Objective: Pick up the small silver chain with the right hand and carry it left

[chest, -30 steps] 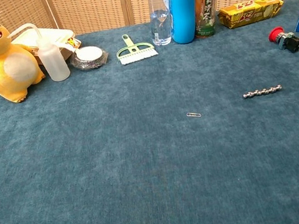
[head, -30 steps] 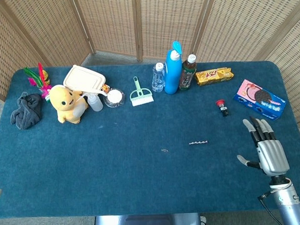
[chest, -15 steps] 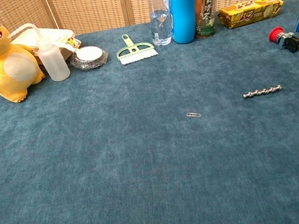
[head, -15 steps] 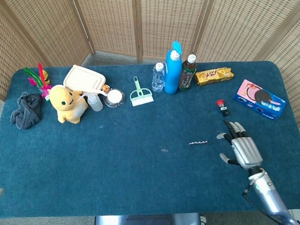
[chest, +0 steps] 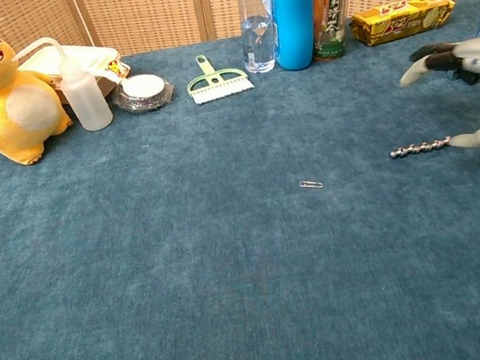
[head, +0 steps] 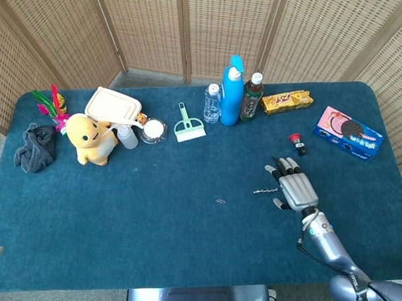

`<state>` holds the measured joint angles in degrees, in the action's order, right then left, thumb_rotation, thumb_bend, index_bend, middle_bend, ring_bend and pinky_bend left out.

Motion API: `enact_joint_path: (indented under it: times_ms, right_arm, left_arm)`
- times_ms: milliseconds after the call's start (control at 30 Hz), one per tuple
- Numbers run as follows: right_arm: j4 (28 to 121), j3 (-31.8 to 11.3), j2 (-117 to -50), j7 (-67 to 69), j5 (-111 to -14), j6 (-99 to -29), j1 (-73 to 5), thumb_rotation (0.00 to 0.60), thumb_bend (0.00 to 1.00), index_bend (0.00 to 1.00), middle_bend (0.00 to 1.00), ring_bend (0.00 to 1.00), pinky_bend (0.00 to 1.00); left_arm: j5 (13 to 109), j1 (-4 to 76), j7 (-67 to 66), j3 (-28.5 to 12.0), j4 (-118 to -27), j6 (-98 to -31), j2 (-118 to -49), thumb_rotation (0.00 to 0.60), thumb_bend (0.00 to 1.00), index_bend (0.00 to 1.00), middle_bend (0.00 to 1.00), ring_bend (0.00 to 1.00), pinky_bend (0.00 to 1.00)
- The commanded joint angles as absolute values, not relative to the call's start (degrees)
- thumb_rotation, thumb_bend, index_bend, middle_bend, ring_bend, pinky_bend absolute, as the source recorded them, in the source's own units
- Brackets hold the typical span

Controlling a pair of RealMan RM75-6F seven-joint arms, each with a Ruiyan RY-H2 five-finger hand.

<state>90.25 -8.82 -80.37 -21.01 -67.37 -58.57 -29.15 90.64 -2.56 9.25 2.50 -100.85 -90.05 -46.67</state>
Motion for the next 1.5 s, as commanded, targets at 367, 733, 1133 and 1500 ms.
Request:
enact_joint_path:
  times_ms: [367,733,1133,1500]
  right_arm:
    - [90.39,-9.14,-82.72,-25.98,-62.33,-56.72,-32.35,0.600,0.29,0.41,0.00,0.00,0.00]
    - [89.11,-9.20,-84.34,-29.07,-59.18,-56.48,-34.56,0.600,0.29,0.43,0.00,0.00,0.00]
    - [87.86,-8.43,-86.32,-30.43,-57.68,-56.76,-35.85,0.600,0.33,0.46,0.00,0.00,0.00]
    - [87.67,-8.09,-87.36,-30.61,-56.66,-56.56,-36.82,0.600,0.42,0.43,0.00,0.00,0.00]
  left_arm:
    - [90.56,-2.72,10.71,2.40,-100.61,-90.44,-46.15,0.600,0.36,0.00,0.00,0.00,0.05]
    - [90.90,-2.79,11.27,2.49,-100.49,-90.59,-45.97,0.600,0.36,0.00,0.00,0.00,0.05]
    - [91.09,-2.80,11.65,2.57,-100.54,-90.61,-45.86,0.600,0.36,0.00,0.00,0.00,0.05]
    - [91.24,-2.90,12.07,2.64,-100.43,-90.78,-45.70,0.600,0.36,0.00,0.00,0.00,0.05]
